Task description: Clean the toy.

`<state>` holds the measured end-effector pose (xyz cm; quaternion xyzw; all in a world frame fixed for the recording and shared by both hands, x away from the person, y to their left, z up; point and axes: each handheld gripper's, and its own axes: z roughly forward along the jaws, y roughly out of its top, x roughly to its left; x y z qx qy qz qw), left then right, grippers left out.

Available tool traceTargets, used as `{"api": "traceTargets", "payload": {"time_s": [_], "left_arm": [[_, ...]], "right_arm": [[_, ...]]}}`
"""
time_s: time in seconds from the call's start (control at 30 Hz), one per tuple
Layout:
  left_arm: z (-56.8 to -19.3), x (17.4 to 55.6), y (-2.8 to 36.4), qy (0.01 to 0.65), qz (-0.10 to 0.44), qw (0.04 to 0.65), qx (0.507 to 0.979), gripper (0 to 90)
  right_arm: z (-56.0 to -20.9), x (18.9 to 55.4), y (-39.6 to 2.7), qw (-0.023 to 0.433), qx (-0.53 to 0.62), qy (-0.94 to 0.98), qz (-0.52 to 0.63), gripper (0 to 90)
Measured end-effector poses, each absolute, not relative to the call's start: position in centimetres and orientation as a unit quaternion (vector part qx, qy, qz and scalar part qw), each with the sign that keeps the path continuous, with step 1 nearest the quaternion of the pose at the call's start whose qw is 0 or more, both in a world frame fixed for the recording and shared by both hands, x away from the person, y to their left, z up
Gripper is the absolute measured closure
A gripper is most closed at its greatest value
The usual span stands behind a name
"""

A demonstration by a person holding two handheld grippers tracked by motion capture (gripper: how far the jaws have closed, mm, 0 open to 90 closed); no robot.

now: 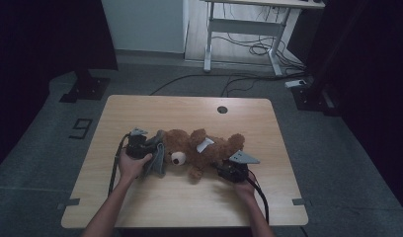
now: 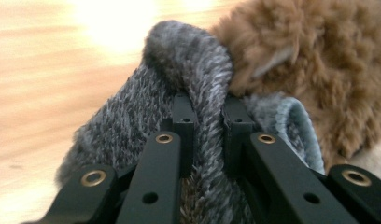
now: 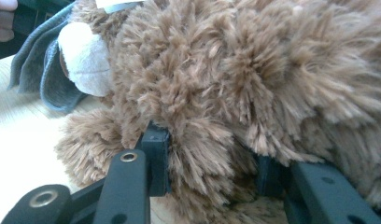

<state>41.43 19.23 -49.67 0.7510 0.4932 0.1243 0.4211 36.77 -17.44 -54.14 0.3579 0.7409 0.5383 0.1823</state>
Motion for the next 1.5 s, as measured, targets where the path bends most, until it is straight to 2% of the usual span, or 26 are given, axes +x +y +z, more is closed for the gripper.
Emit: {"api": "traceTargets", "payload": {"time_s": [0.17, 0.27, 0.47, 0.67, 0.73, 0.9, 1.1, 1.33, 1.5], "left_arm": [[-47.1, 41.0, 19.8, 0.490, 0.142, 0.446, 0.736, 79.3], [-44.7, 40.5, 19.0, 0.465, 0.159, 0.462, 0.738, 79.2], [-40.8, 40.2, 13.9, 0.403, 0.178, 0.473, 0.763, 79.2], [-43.1, 43.4, 8.5, 0.420, 0.123, 0.439, 0.785, 79.2], [-44.4, 44.0, 8.0, 0.429, 0.140, 0.411, 0.792, 79.4], [-45.6, 44.2, 10.4, 0.445, 0.113, 0.430, 0.777, 79.6], [-45.1, 43.2, 12.8, 0.454, 0.122, 0.432, 0.770, 79.5], [-46.1, 42.2, 13.7, 0.454, 0.115, 0.447, 0.763, 79.8], [-46.2, 41.5, 14.1, 0.453, 0.104, 0.454, 0.760, 79.8]], "right_arm": [[-54.2, 36.9, -17.7, 0.178, 0.353, 0.741, 0.542, 56.9], [-54.2, 36.9, -17.7, 0.180, 0.351, 0.743, 0.541, 56.9], [-54.2, 36.9, -17.7, 0.178, 0.351, 0.742, 0.543, 56.8], [-54.2, 36.8, -17.6, 0.179, 0.356, 0.740, 0.543, 56.8], [-54.2, 36.8, -17.7, 0.176, 0.360, 0.738, 0.543, 56.7], [-54.1, 36.9, -17.7, 0.176, 0.352, 0.742, 0.543, 56.1], [-54.0, 37.0, -17.9, 0.175, 0.345, 0.748, 0.540, 54.4], [-53.7, 37.0, -18.1, 0.166, 0.371, 0.740, 0.536, 50.9], [-53.7, 37.0, -18.2, 0.164, 0.368, 0.743, 0.535, 53.7]]}}
